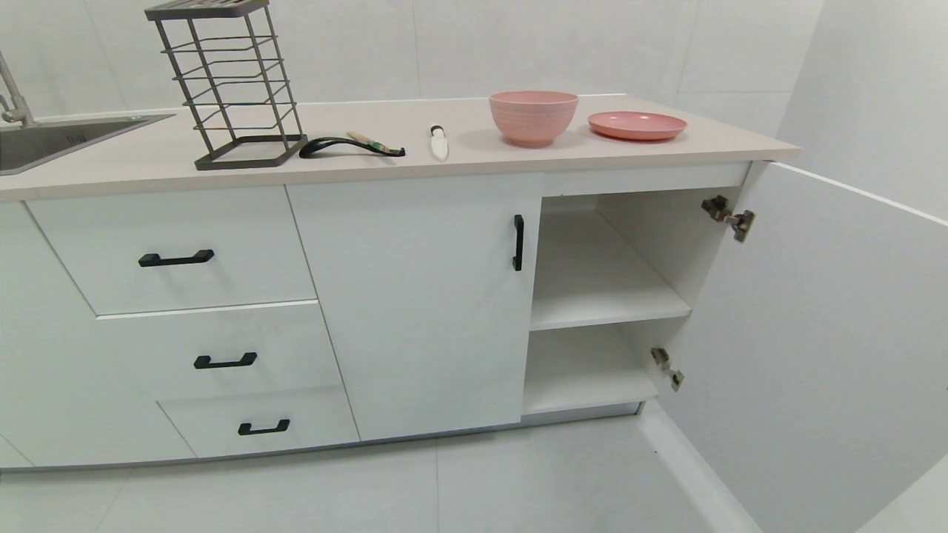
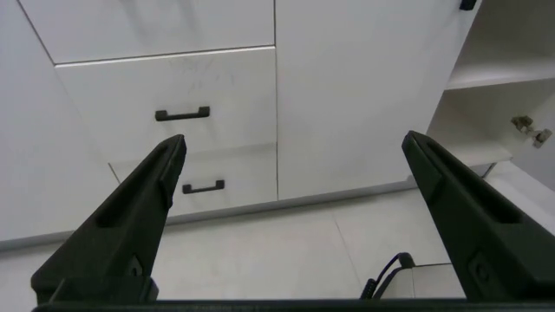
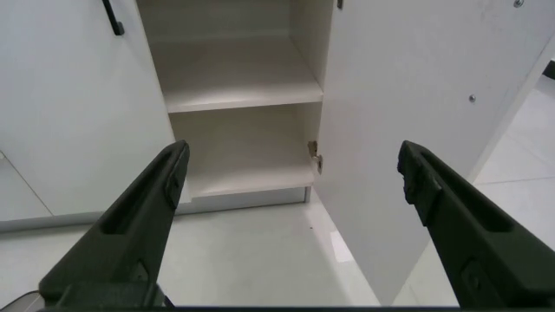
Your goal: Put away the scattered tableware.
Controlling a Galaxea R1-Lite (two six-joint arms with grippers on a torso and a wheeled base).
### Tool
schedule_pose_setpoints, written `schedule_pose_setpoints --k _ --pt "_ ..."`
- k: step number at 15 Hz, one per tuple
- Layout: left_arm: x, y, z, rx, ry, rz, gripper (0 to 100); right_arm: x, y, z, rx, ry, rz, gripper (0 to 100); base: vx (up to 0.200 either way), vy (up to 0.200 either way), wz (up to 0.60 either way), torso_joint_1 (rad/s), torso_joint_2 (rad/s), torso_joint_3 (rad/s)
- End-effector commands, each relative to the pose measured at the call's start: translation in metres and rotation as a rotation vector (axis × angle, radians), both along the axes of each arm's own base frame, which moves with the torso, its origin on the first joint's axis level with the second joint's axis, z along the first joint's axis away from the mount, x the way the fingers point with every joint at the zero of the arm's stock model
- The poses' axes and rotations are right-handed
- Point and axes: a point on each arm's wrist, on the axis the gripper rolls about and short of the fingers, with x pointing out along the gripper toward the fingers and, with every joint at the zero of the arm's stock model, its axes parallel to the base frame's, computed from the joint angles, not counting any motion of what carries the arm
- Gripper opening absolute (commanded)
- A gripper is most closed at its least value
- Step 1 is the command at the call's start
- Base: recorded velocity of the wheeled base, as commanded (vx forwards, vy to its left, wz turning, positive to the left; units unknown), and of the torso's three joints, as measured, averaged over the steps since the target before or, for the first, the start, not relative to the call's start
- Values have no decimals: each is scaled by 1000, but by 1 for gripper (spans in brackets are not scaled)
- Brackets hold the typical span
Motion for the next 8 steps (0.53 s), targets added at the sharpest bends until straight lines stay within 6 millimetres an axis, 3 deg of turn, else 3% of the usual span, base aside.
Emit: schedule_pose_setpoints --k 1,4,8 --pt "0 0 0 0 3 0 100 0 0 0 0 1 1 100 0 0 0 0 0 0" --pt "0 0 0 -5 5 3 100 0 0 0 0 -1 0 100 0 0 0 0 0 0" --pt "0 0 0 -8 4 15 100 0 0 0 0 1 -2 100 0 -200 0 6 2 0"
